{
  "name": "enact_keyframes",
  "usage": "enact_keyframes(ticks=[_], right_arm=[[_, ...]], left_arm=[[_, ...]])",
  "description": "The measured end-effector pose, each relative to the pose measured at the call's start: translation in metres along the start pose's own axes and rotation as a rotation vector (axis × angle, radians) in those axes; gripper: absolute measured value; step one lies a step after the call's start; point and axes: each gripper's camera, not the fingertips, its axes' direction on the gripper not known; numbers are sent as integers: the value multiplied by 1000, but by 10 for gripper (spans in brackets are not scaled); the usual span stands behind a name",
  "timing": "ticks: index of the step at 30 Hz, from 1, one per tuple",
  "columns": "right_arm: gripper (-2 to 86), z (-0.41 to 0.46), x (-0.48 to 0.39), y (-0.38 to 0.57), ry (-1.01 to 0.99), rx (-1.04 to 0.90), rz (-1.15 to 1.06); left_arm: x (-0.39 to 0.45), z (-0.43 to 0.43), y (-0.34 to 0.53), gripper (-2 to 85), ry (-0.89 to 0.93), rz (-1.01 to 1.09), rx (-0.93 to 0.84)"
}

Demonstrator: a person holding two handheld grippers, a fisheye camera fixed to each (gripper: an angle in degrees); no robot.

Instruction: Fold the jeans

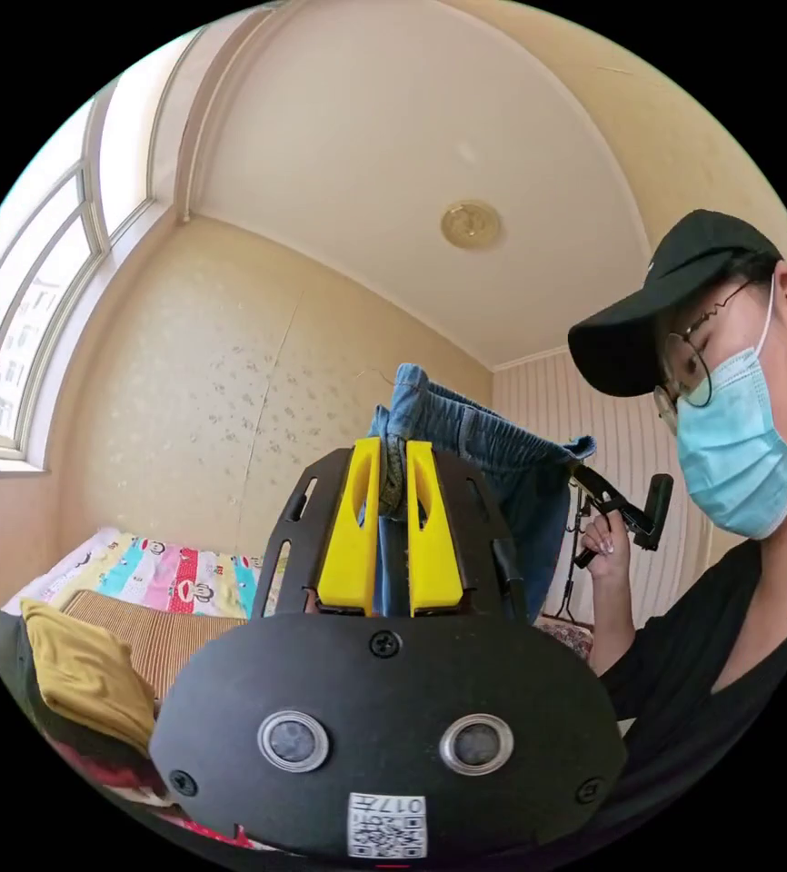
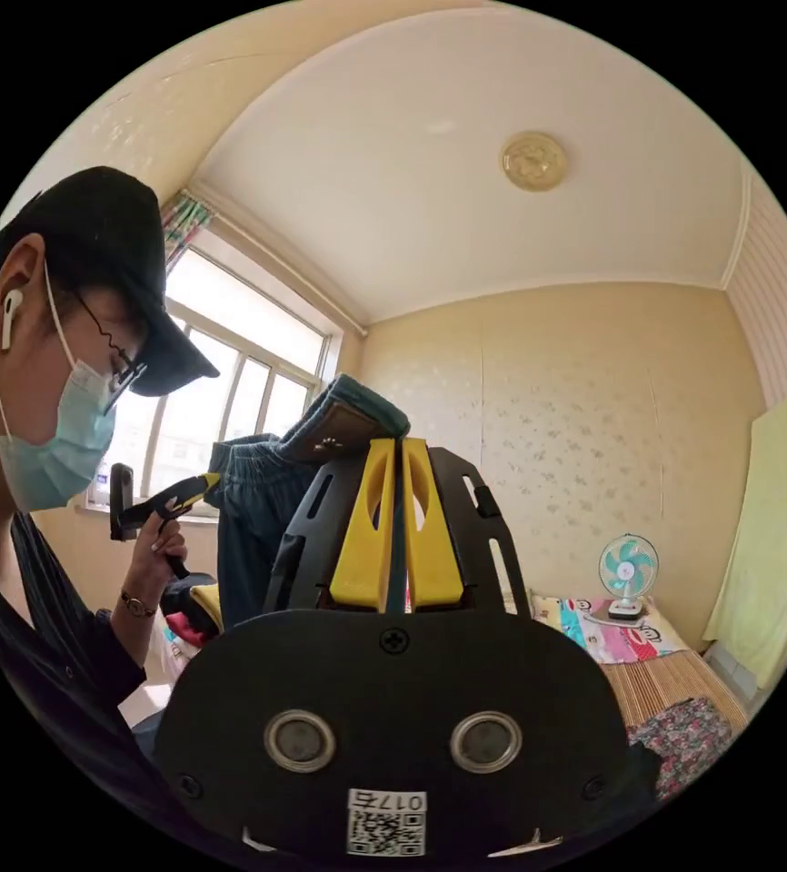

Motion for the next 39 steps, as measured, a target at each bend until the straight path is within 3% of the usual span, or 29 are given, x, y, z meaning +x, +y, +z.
enact_keyframes(ticks=[4,8,11,15,19,23,25,29,31,34,37,39], right_arm=[[18,92,60,-35,185,-170,-53],[24,323,179,-23,254,-608,-1],[33,412,241,51,245,-891,171],[66,394,226,150,89,-907,161],[81,336,184,315,-55,-1115,168],[98,279,141,475,-358,-1374,441],[111,260,124,526,-418,-1413,621],[138,248,101,596,-524,-1285,1103],[134,254,97,607,-512,-1223,1185],[73,268,106,606,-480,-1255,1162],[42,248,147,555,-549,-1090,1081],[41,222,179,523,-471,-1059,985]], left_arm=[[-23,92,-56,53,76,-14,-147],[-122,287,-72,64,-146,-150,-476],[-198,361,-24,77,-321,-343,-684],[-211,339,57,95,-253,-279,-706],[-193,279,202,103,-205,-195,-968],[-156,203,330,105,-193,-103,-1240],[-142,177,363,107,-203,-120,-1296],[-136,158,405,109,-74,-396,-1270],[-138,163,415,84,-27,-461,-1254],[-152,165,422,23,-10,-545,-1258],[-181,130,397,11,216,-768,-1024],[-196,100,380,8,338,-861,-883]])
